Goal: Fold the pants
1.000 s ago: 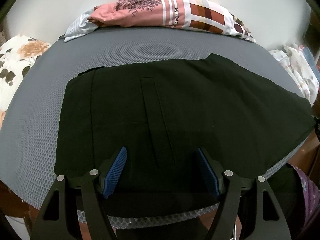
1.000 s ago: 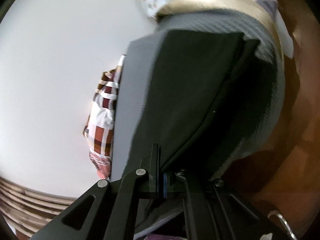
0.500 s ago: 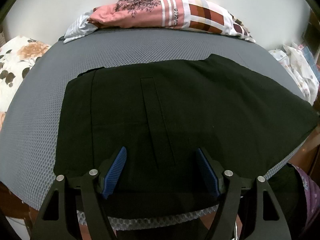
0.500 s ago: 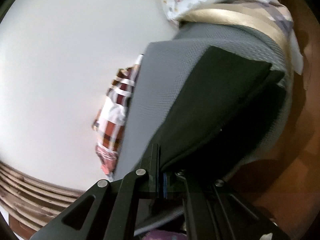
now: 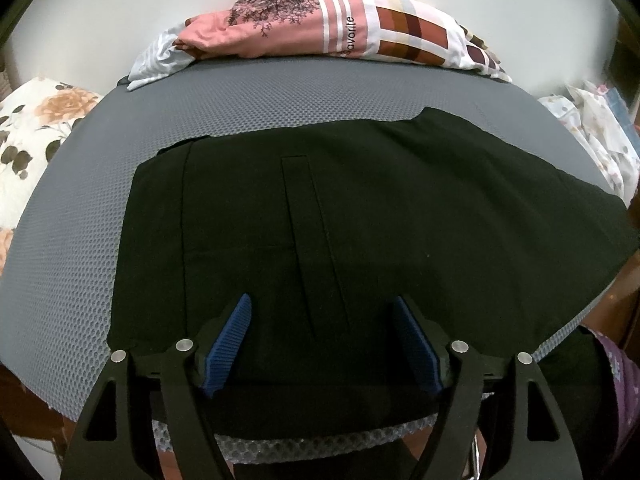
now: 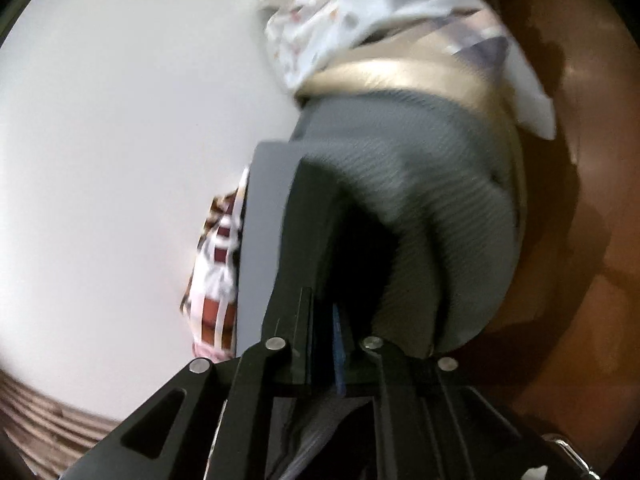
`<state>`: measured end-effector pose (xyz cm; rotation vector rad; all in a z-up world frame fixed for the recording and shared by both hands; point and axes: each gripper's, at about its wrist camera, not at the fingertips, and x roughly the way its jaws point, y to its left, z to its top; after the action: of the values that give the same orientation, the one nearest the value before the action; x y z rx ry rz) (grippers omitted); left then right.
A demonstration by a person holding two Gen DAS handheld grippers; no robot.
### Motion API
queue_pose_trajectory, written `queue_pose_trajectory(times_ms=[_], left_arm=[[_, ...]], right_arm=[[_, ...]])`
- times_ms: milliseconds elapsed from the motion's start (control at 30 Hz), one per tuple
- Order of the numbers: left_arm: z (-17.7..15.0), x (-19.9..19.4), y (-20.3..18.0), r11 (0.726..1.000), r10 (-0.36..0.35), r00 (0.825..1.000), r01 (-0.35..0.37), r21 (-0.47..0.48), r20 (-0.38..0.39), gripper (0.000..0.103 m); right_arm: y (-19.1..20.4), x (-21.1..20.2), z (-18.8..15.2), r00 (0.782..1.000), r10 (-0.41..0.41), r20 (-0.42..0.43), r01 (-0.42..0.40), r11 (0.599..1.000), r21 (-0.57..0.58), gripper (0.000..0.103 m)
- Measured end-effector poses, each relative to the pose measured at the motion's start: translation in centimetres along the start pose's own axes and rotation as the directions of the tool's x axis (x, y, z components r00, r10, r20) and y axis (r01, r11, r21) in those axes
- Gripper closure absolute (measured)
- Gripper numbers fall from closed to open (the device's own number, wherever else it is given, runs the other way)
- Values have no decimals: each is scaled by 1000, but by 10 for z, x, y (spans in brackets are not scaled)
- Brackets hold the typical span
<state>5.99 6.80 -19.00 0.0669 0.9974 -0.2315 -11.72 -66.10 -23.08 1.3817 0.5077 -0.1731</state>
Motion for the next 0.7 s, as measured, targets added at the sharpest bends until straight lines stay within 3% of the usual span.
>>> queue_pose_trajectory(times_ms=[167, 300, 333, 433, 567, 633, 667, 700], left_arm=[[1, 1, 0, 1000, -2, 1000, 2, -2, -4, 27], [1, 1, -1, 1000, 0, 1000, 0, -4, -2, 26], [1, 1, -1, 1000, 0, 1000, 0, -3, -1, 26], [0, 1, -2, 1000, 0, 1000, 0, -2, -1, 25], [0, 1, -2, 1000, 1, 1000, -1, -2, 0, 25], [1, 2, -2, 1000, 0, 1000, 0, -3, 3, 25], [1, 2, -2, 1000, 0, 1000, 0, -3, 4, 25], [1, 2, -2, 1000, 0, 1000, 0, -3, 4, 25]], right_arm=[[-8, -8, 5, 999, 11, 51, -13, 999, 37, 88], [-21, -29, 8, 988, 50, 147, -66, 992, 107, 76], [-23, -32, 10, 988, 28, 152, -46, 992, 115, 75], [-24, -31, 14, 992, 2, 126, -18, 993, 121, 74], [-18, -19, 15, 997, -23, 76, 15, 994, 112, 62], [-14, -10, 15, 998, -36, 47, 32, 994, 101, 62], [-12, -7, 15, 998, -44, 37, 40, 995, 93, 62], [-8, -4, 14, 998, -49, 29, 46, 996, 78, 75]])
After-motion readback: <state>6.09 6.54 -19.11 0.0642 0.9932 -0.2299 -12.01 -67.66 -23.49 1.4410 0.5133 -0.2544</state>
